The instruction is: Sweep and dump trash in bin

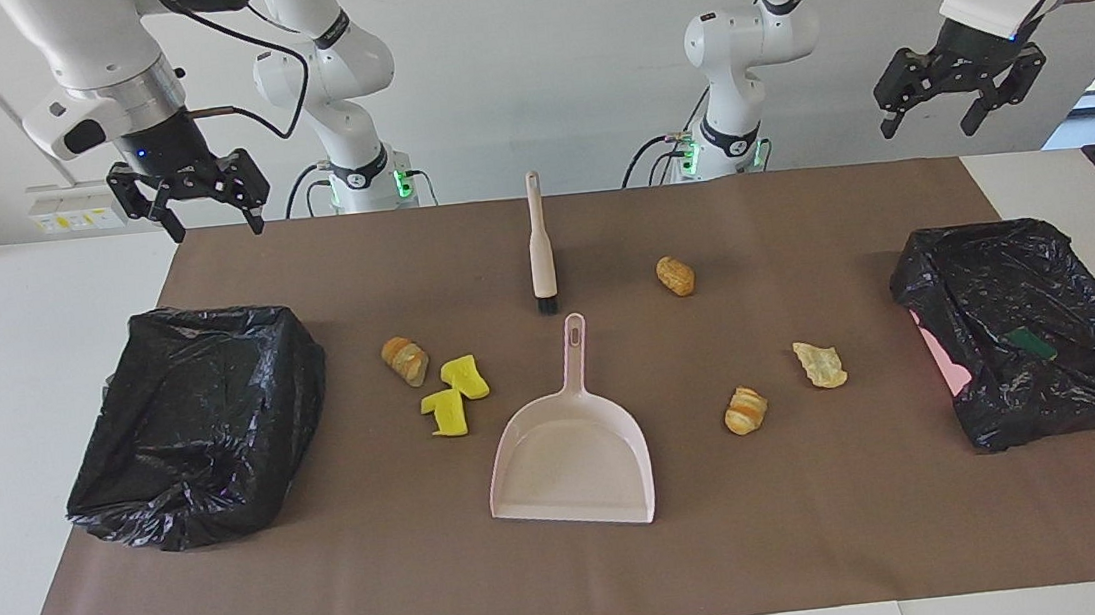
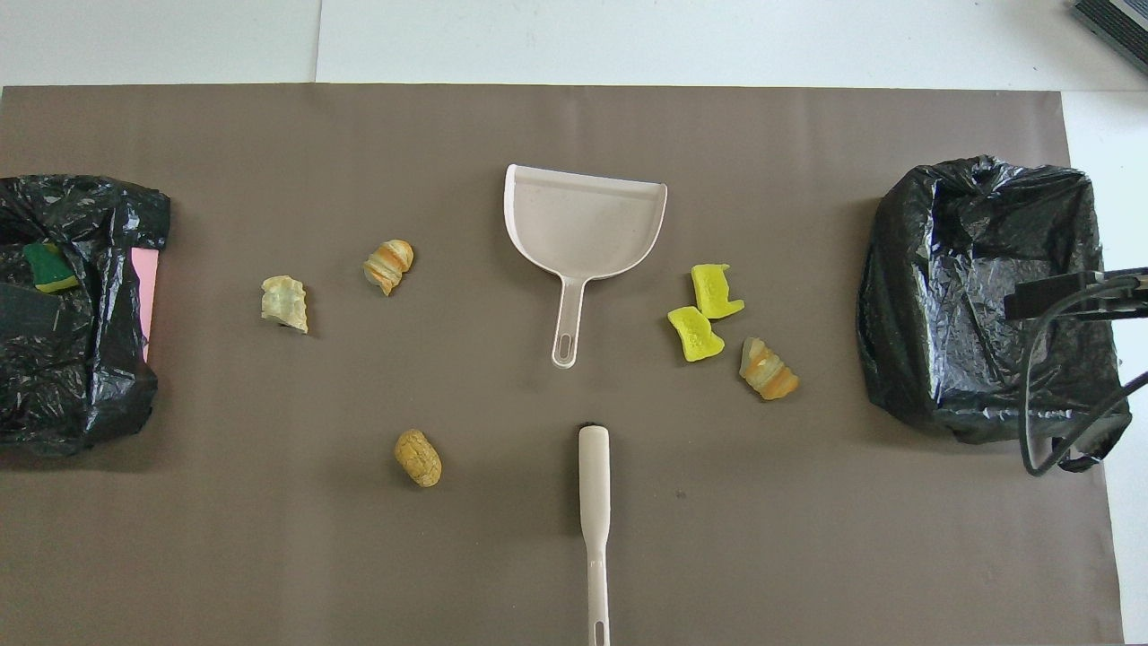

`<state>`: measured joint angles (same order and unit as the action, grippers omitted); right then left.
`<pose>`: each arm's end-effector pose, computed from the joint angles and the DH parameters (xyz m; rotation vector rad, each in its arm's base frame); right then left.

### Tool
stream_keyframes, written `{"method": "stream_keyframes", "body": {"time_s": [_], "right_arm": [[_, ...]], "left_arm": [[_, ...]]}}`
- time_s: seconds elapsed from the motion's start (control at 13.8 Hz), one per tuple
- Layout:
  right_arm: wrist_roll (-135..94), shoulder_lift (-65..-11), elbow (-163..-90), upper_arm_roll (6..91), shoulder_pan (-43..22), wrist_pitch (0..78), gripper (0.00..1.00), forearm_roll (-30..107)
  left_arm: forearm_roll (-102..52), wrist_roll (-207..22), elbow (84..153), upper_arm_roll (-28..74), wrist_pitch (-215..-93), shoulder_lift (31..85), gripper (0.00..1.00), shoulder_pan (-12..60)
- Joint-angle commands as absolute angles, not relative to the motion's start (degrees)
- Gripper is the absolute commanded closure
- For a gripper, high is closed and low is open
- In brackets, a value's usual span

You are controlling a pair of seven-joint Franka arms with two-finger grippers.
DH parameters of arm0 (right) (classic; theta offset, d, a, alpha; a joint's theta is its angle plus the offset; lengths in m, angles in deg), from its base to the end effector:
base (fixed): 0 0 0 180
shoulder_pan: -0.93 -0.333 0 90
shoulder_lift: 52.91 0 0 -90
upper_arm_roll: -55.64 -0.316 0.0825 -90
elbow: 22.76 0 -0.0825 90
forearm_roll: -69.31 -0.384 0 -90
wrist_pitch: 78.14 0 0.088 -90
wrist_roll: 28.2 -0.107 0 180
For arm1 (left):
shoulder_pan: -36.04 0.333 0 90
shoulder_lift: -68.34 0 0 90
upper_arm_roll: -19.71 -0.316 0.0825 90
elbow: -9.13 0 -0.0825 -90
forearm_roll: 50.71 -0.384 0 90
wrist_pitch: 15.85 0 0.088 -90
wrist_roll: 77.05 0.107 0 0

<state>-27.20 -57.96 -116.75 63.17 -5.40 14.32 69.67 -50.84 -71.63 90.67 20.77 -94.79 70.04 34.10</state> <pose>0.5312 -0.0151 0.6428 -3.1360 0.0051 -0.0953 0.5221 -0.0273 0.6919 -3.1306 0.2298 0.0247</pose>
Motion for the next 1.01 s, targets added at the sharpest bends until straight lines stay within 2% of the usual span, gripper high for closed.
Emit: {"method": "stream_keyframes", "body": {"time_s": [0.0,0.94], "right_arm": [[-25.65,-58.27,-117.59,62.85,-4.52,15.20,0.00,69.66],[-25.73,-58.45,-117.68,62.93,-4.60,14.76,0.00,69.66]], "left_arm": [[-51.85,-71.78,91.12,21.20,-95.30,70.71,0.00,34.54],[-50.98,-72.30,91.92,21.73,-96.53,71.07,0.00,33.49]]}}
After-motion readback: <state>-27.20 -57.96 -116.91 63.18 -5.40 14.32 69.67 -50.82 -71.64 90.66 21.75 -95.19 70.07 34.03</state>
